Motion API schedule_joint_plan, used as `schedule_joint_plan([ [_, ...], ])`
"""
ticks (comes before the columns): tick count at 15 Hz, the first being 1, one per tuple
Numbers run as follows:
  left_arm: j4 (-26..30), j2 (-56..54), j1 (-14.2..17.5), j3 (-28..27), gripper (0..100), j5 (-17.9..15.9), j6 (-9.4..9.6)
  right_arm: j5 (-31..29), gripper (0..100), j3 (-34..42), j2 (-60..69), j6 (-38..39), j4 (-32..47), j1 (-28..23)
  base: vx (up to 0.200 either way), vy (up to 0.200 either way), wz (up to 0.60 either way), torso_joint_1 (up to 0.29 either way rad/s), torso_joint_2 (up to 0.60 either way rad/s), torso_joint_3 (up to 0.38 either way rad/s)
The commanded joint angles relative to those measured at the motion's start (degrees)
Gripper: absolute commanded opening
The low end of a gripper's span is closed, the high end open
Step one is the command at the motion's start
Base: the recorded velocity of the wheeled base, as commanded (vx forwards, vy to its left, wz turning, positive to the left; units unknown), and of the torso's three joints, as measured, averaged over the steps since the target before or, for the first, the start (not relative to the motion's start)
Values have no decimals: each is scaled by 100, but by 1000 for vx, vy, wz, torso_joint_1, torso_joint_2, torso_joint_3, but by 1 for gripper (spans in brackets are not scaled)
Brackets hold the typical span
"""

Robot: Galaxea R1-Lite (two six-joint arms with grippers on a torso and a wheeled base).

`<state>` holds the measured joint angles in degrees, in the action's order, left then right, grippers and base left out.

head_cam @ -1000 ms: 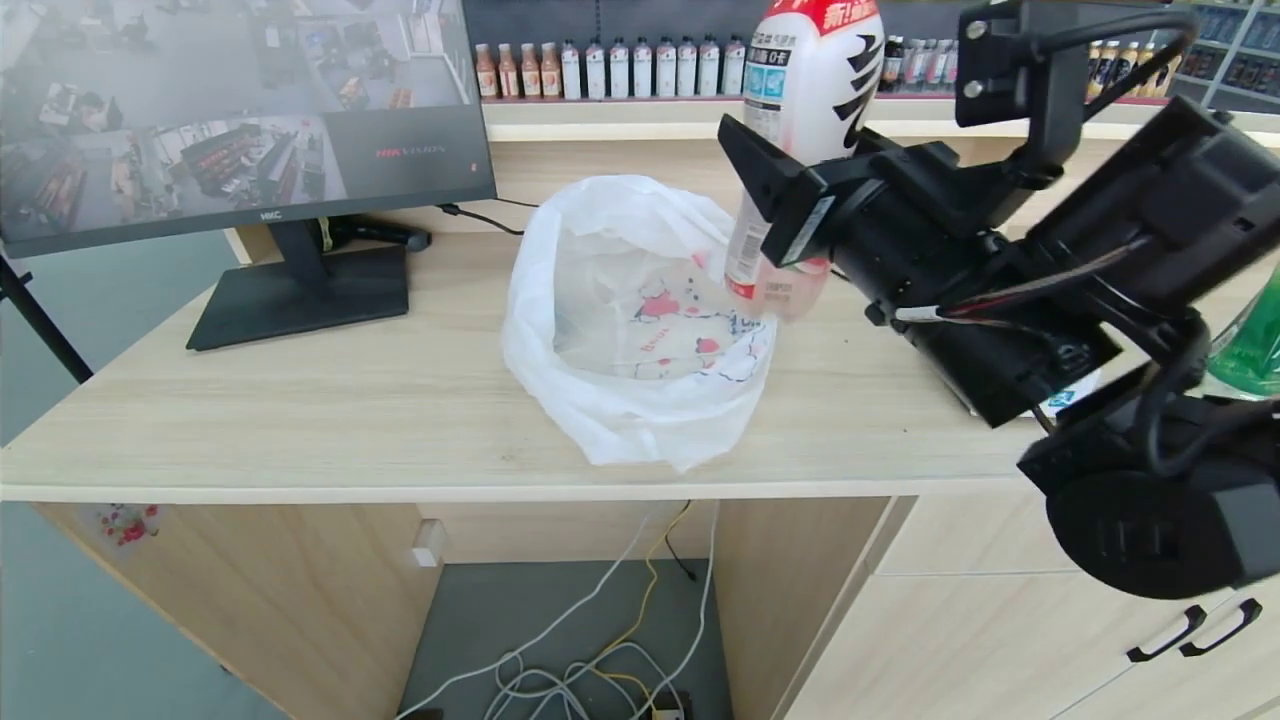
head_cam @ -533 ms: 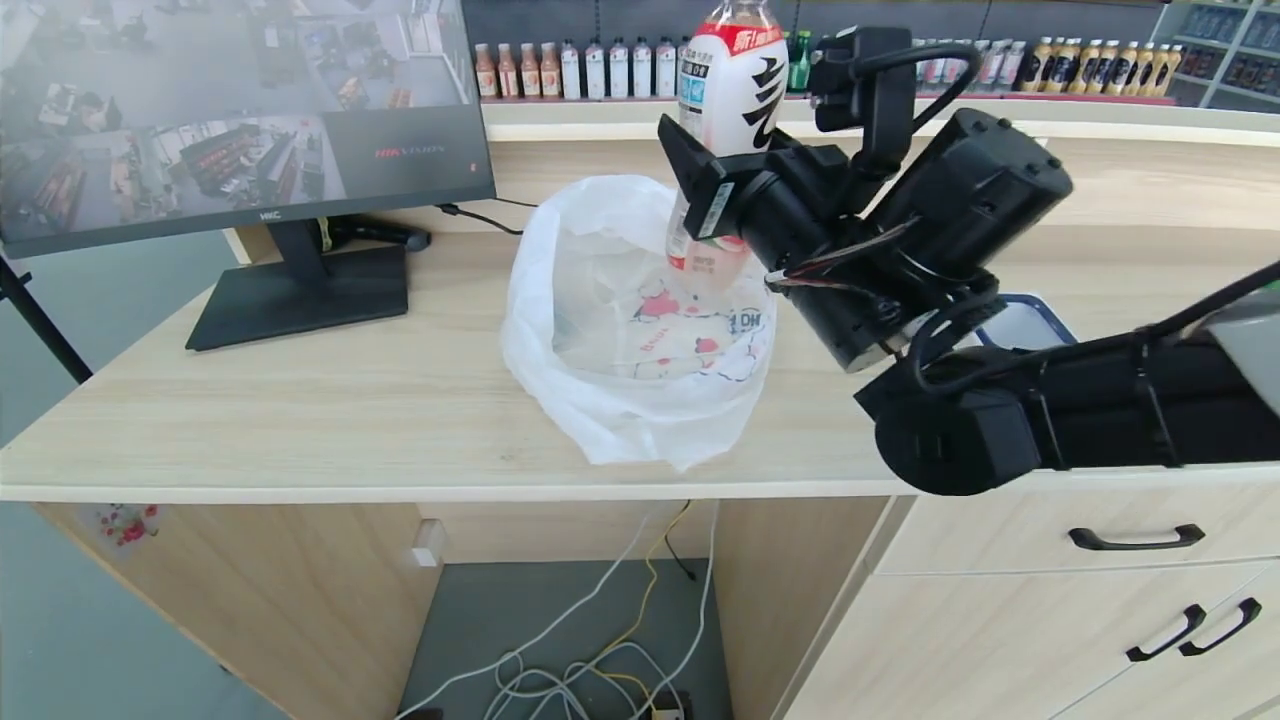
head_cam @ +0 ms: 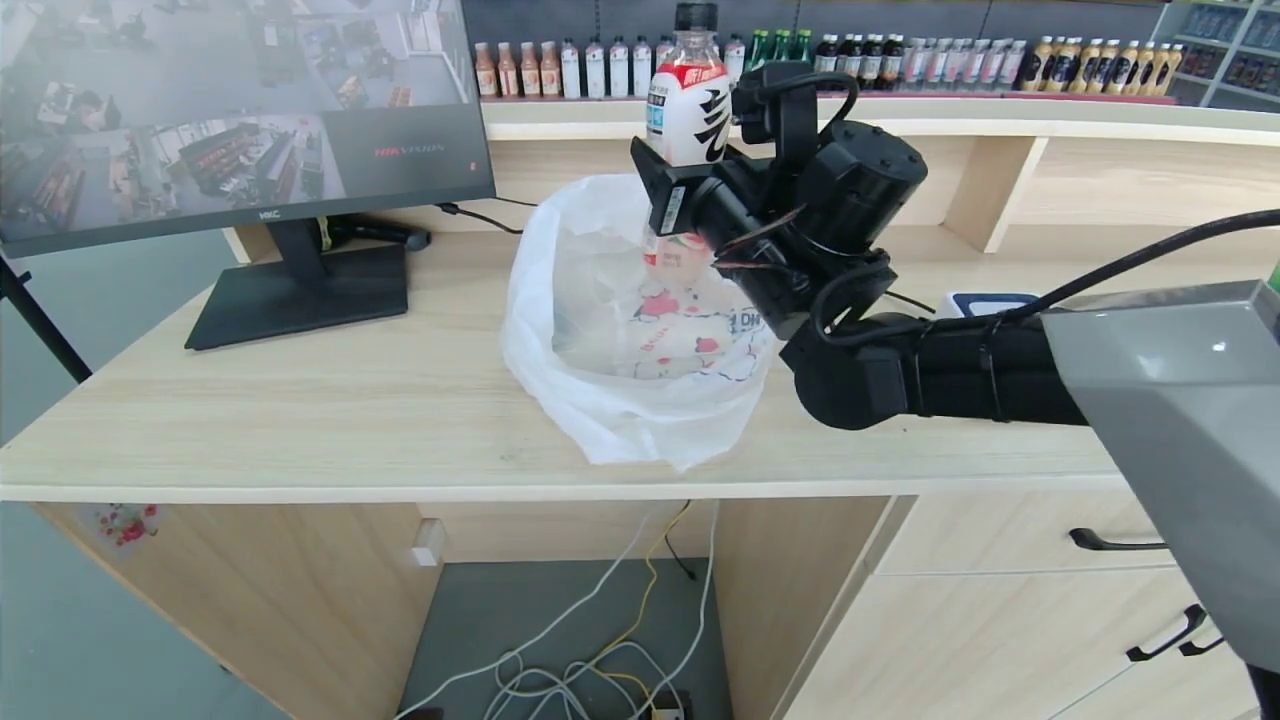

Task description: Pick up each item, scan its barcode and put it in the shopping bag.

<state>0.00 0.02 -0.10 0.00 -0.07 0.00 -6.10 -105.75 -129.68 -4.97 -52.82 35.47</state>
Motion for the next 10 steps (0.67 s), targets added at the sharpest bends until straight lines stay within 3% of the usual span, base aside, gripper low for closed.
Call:
schedule_joint_plan([
  [1,0,-2,1,0,100,-1,0,12,0,-884,-655,23,510,12,0,0,0,0,0,0],
  [10,0,-2,1,0,100,-1,0,12,0,-884,-1235,23,879,30,0,0,0,0,0,0],
])
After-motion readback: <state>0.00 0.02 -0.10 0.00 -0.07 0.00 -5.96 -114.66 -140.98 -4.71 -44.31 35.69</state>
